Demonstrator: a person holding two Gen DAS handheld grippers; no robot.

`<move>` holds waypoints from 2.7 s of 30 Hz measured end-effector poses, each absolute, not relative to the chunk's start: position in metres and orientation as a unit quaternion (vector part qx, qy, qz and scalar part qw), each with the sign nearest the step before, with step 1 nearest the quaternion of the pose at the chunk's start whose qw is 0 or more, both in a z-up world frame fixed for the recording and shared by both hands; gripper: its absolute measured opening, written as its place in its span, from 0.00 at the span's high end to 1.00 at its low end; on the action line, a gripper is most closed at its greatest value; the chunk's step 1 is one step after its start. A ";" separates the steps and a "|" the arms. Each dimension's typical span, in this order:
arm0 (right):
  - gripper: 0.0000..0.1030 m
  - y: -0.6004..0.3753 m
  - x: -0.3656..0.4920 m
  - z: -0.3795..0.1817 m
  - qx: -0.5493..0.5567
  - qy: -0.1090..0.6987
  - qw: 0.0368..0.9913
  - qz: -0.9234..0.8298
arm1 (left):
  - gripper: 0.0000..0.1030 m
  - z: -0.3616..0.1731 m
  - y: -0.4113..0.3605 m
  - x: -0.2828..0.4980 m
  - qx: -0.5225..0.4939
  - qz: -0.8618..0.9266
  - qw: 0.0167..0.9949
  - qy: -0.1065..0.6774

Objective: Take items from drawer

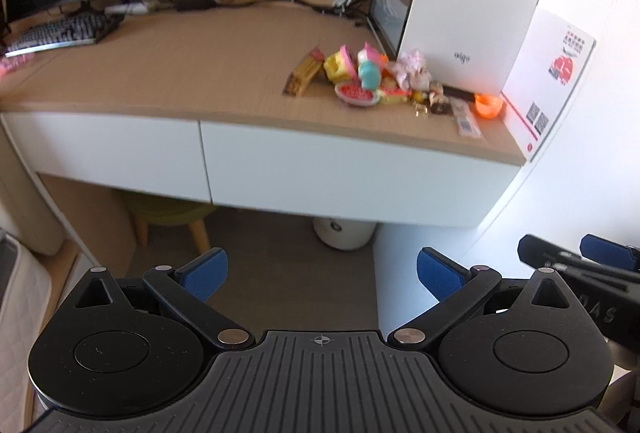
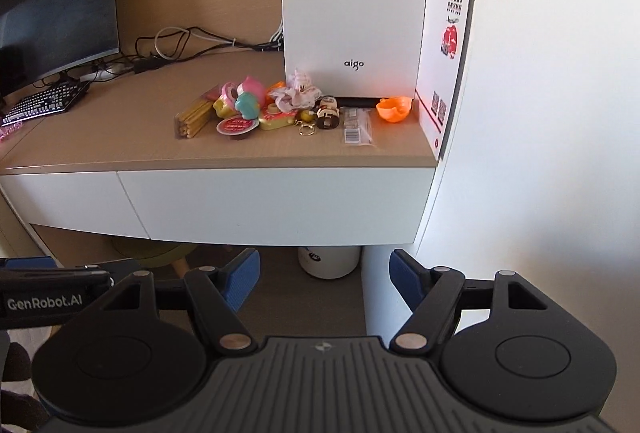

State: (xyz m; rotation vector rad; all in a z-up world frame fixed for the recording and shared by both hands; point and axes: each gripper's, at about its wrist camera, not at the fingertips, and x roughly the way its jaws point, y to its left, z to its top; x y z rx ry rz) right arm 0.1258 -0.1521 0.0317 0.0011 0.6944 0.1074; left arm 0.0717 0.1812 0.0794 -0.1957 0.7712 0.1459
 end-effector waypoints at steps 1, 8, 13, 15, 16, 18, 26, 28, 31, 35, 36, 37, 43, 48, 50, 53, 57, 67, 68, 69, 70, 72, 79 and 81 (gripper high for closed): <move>0.30 -0.153 0.128 0.033 -0.007 0.337 0.940 0.054 | 0.00 0.083 0.179 0.073 -0.090 0.073 0.922 0.369; 0.30 -0.170 0.144 0.028 0.000 0.359 0.932 0.047 | 0.00 0.087 0.174 0.084 -0.088 0.076 0.925 0.361; 0.30 -0.168 0.144 0.030 0.000 0.360 0.931 0.055 | 0.00 0.083 0.166 0.088 -0.073 0.069 0.927 0.361; 0.30 -0.163 0.143 0.030 -0.008 0.360 0.931 0.058 | 0.00 0.079 0.164 0.090 -0.065 0.071 0.925 0.367; 0.30 -0.161 0.142 0.029 -0.011 0.362 0.930 0.059 | 0.00 0.078 0.163 0.090 -0.057 0.071 0.924 0.372; 0.30 -0.162 0.141 0.030 -0.007 0.360 0.932 0.050 | 0.00 0.074 0.160 0.090 -0.036 0.073 0.922 0.379; 0.30 -0.164 0.143 0.029 0.002 0.376 0.925 0.052 | 0.00 0.073 0.162 0.084 -0.022 0.083 0.920 0.381; 0.30 -0.161 0.143 0.027 0.001 0.379 0.924 0.056 | 0.00 0.073 0.165 0.084 -0.021 0.086 0.920 0.382; 0.30 -0.159 0.142 0.028 -0.001 0.378 0.924 0.060 | 0.00 0.072 0.167 0.083 -0.023 0.087 0.919 0.385; 0.30 -0.159 0.143 0.026 -0.001 0.383 0.921 0.062 | 0.00 0.072 0.168 0.082 -0.023 0.087 0.919 0.385; 0.30 -0.158 0.143 0.026 -0.002 0.384 0.921 0.063 | 0.00 0.072 0.168 0.082 -0.024 0.087 0.918 0.385; 0.30 -0.158 0.143 0.025 -0.002 0.384 0.921 0.063 | 0.00 0.072 0.168 0.081 -0.025 0.087 0.918 0.385; 0.30 -0.157 0.143 0.025 -0.003 0.386 0.920 0.066 | 0.00 0.072 0.170 0.080 -0.026 0.087 0.918 0.386; 0.30 -0.157 0.143 0.024 -0.002 0.389 0.919 0.069 | 0.00 0.072 0.170 0.080 -0.028 0.086 0.917 0.388; 0.30 -0.156 0.143 0.023 -0.002 0.391 0.918 0.069 | 0.00 0.070 0.170 0.080 -0.028 0.086 0.917 0.390; 0.30 -0.156 0.143 0.022 -0.002 0.392 0.917 0.069 | 0.00 0.070 0.170 0.080 -0.029 0.085 0.916 0.390; 0.30 -0.157 0.143 0.023 -0.002 0.392 0.918 0.069 | 0.00 0.071 0.169 0.080 -0.029 0.085 0.917 0.389; 0.30 -0.157 0.143 0.022 -0.001 0.392 0.918 0.069 | 0.00 0.071 0.169 0.081 -0.030 0.083 0.916 0.391; 0.30 -0.157 0.143 0.022 -0.001 0.392 0.918 0.069 | 0.00 0.070 0.169 0.081 -0.030 0.083 0.916 0.392; 0.30 -0.157 0.143 0.022 -0.001 0.392 0.917 0.069 | 0.00 0.070 0.169 0.081 -0.031 0.083 0.916 0.392; 0.30 -0.157 0.143 0.022 -0.001 0.392 0.917 0.069 | 0.00 0.070 0.169 0.081 -0.030 0.083 0.916 0.392; 0.30 -0.157 0.143 0.022 -0.001 0.392 0.917 0.069 | 0.00 0.070 0.170 0.081 -0.031 0.083 0.916 0.392; 0.30 -0.158 0.144 0.021 -0.001 0.392 0.917 0.069 | 0.00 0.069 0.170 0.080 -0.032 0.082 0.916 0.392; 0.30 -0.158 0.144 0.021 0.000 0.392 0.917 0.069 | 0.00 0.068 0.170 0.080 -0.032 0.082 0.915 0.393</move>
